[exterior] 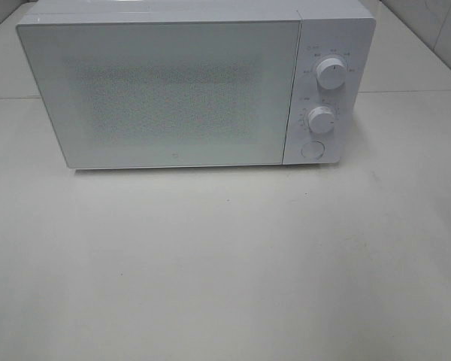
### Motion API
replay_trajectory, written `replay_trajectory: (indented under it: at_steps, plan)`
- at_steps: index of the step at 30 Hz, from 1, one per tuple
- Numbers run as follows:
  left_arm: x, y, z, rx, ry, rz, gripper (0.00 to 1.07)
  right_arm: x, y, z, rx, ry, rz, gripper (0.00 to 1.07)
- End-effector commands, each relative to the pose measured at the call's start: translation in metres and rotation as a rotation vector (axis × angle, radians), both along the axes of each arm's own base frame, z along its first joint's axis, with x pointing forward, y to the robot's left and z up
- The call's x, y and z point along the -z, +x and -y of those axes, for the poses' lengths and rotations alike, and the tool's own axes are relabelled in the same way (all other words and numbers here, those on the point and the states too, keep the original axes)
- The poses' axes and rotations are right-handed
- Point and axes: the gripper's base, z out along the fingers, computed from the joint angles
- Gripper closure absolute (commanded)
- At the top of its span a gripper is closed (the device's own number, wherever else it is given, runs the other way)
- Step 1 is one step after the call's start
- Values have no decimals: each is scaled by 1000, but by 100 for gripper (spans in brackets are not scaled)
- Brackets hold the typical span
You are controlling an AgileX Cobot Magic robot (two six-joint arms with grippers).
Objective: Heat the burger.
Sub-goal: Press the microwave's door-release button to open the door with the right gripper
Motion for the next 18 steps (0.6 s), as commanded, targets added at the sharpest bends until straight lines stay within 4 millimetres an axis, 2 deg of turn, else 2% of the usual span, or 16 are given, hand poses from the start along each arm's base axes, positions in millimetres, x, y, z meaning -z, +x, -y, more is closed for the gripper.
replay_trajectory:
  at_steps: [1, 3, 6, 8, 10, 11, 14, 15, 17, 18]
  plan:
    - [-1, 0, 0, -7, -8, 22, 4, 2, 9, 0, 18, 31, 14, 93]
    - [-1, 0, 0, -7, -8, 22, 4, 11, 21, -2, 58, 125, -9, 107]
    - [-1, 0, 0, -7, -8, 22, 4, 14, 24, -2, 67, 145, -15, 107]
    - [-1, 0, 0, -7, -8, 22, 4, 27, 33, -4, 105, 258, -10, 107]
    - [-1, 0, 0, -7, -8, 22, 4, 32, 34, -5, 116, 296, -5, 107]
    - [-1, 0, 0, -7, -8, 22, 4, 41, 36, -6, 144, 381, -2, 107]
    - [-1, 0, 0, -7, -8, 22, 4, 44, 36, -6, 156, 417, 1, 107]
    - [-1, 0, 0, -7, -8, 22, 4, 51, 37, -7, 187, 514, 7, 107]
    - [-1, 0, 0, -7, -8, 22, 4, 54, 37, -8, 202, 565, 12, 107]
    - [-1, 0, 0, -7, -8, 22, 4, 60, 36, -8, 230, 660, 18, 107]
